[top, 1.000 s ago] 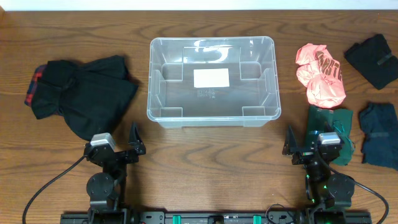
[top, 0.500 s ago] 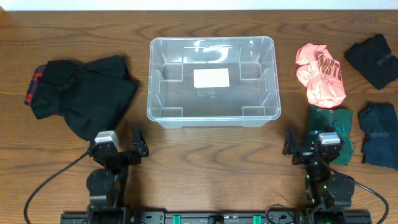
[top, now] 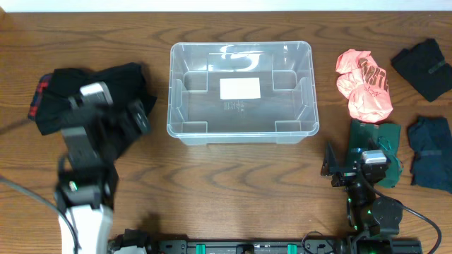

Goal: Pack container
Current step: 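Reach the left gripper to the black garment and grasp it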

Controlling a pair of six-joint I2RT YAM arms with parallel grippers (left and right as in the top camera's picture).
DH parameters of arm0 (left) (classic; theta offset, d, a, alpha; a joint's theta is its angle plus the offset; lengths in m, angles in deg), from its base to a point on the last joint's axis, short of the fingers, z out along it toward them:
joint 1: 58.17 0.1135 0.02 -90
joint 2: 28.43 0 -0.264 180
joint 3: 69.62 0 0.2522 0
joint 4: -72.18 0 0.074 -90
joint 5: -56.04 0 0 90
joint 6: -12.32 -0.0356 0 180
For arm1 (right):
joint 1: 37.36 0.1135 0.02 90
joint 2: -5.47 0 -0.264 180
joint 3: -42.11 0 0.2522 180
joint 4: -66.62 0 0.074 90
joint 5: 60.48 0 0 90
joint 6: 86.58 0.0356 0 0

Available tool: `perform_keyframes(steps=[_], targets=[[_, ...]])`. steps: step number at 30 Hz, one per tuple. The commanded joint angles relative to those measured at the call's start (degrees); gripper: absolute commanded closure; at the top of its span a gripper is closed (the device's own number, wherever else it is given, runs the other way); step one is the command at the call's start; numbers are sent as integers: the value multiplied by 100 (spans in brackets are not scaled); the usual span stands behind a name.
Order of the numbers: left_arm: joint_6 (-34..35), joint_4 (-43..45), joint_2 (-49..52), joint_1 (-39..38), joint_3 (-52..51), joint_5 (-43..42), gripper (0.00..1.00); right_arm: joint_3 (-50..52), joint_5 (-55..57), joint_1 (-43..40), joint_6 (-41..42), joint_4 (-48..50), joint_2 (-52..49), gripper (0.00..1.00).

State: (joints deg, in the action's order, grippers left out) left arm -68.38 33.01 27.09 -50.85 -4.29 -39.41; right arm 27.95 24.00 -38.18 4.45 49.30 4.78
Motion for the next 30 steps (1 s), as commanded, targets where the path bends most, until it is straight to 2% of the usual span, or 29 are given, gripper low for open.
perform_keyframes(steps=[1,5,8,13,16,19,30], targets=[[129,-118,577,247,824,-28,2,9,15,37,61,-26,31,1],[133,-149,852,428,1016,-37,2,9,15,37,61,-26,31,1],[817,-446,940,898,1014,-131,2,9,15,37,61,-26,31,1],[1344,-468,1137,2216,951,-1523,2,9,15,37,61,-26,31,1],[1379,-411,1390,2916,951,-2562,2,9,15,37,61,-26,31,1],[1491,-415,1777,3362,944,-3091,2,9,15,37,59,-26,31,1],[1611,-98,3091,3792,907,-3147,2,9,15,37,61,-26,31,1]])
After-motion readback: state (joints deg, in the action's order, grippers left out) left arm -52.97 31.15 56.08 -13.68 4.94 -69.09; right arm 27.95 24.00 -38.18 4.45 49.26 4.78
